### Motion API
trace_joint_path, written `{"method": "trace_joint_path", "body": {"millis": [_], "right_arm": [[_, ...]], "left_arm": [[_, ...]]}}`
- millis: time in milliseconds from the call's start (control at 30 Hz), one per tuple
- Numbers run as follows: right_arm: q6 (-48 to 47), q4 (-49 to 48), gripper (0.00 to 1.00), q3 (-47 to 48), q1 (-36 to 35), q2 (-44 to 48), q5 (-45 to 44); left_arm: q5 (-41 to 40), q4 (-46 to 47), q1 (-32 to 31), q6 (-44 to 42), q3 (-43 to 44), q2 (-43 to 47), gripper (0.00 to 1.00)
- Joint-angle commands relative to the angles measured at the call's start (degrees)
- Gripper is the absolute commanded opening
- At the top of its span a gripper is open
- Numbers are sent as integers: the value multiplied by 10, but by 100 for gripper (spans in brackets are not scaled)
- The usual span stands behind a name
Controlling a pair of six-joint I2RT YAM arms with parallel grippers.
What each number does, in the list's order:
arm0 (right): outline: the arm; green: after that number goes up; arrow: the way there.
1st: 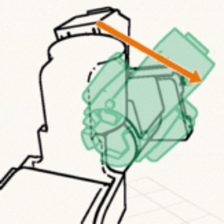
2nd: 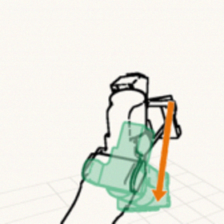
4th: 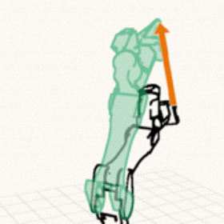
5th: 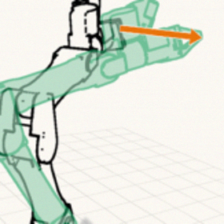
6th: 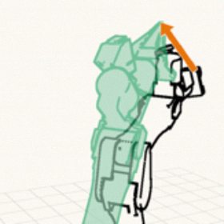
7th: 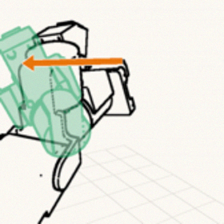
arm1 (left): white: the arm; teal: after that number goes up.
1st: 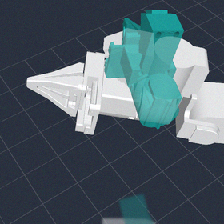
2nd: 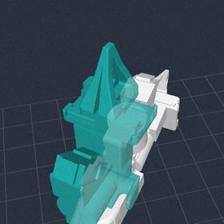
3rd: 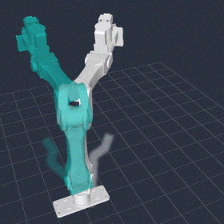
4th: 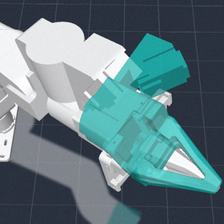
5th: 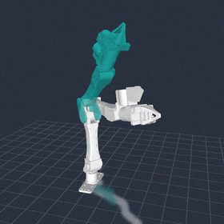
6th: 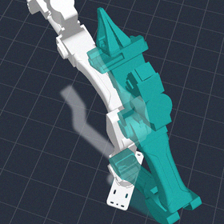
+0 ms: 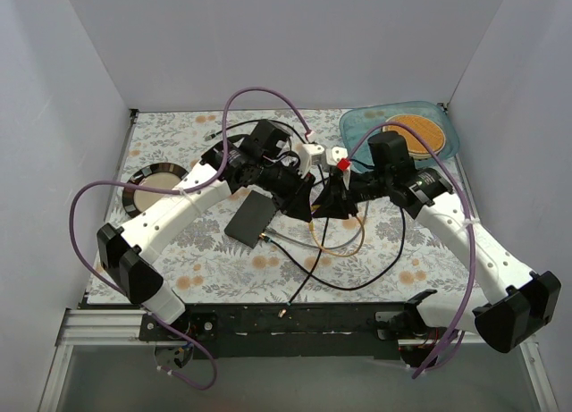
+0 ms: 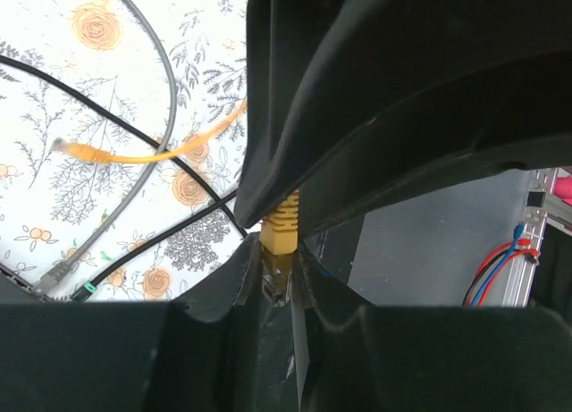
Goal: Insert the plug into the switch port
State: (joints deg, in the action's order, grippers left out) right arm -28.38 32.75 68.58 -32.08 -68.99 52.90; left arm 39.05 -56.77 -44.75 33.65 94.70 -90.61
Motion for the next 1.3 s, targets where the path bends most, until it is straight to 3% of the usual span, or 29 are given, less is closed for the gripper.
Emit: {"method": "trace_joint_path", "body": {"millis": [0, 200, 267, 333, 367, 433, 467, 500, 533, 600, 667, 933, 1267], "right_arm": [[-7, 63, 31, 14, -20, -18, 24], [36, 13, 14, -8, -25, -2, -16], [60, -19, 4, -19, -25, 7, -27], [88, -54, 1, -43, -25, 25, -38], [116, -91, 1, -50, -25, 32, -52], [139, -119, 1, -66, -24, 41, -58], [152, -138, 1, -70, -24, 42, -78], [171, -146, 1, -74, -24, 42, -88], [178, -152, 1, -77, -24, 41, -96], [198, -166, 1, -83, -23, 38, -113], [208, -184, 1, -89, -24, 36, -113], [279, -266, 1, -100, -20, 43, -56], [362, -364, 1, -106, -12, 45, 89]], "left_arm": [[-10, 55, 1, -15, 42, 53, 0], [-20, 86, 1, -10, 26, 68, 0], [-24, 96, 1, -10, 15, 75, 0], [-33, 101, 1, -10, 4, 82, 4], [-41, 110, 2, -10, 0, 85, 19], [-61, 122, 2, -7, -18, 96, 22], [-73, 143, 2, -3, -28, 112, 38], [-91, 158, 2, 4, -36, 121, 75], [-142, 176, 2, 18, -47, 133, 87], [-199, 235, 2, 34, -88, 176, 98], [-255, 292, 2, 47, -135, 208, 98], [-286, 371, 1, 49, -230, 305, 98], [-155, 381, 2, -10, -272, 330, 97]]}}
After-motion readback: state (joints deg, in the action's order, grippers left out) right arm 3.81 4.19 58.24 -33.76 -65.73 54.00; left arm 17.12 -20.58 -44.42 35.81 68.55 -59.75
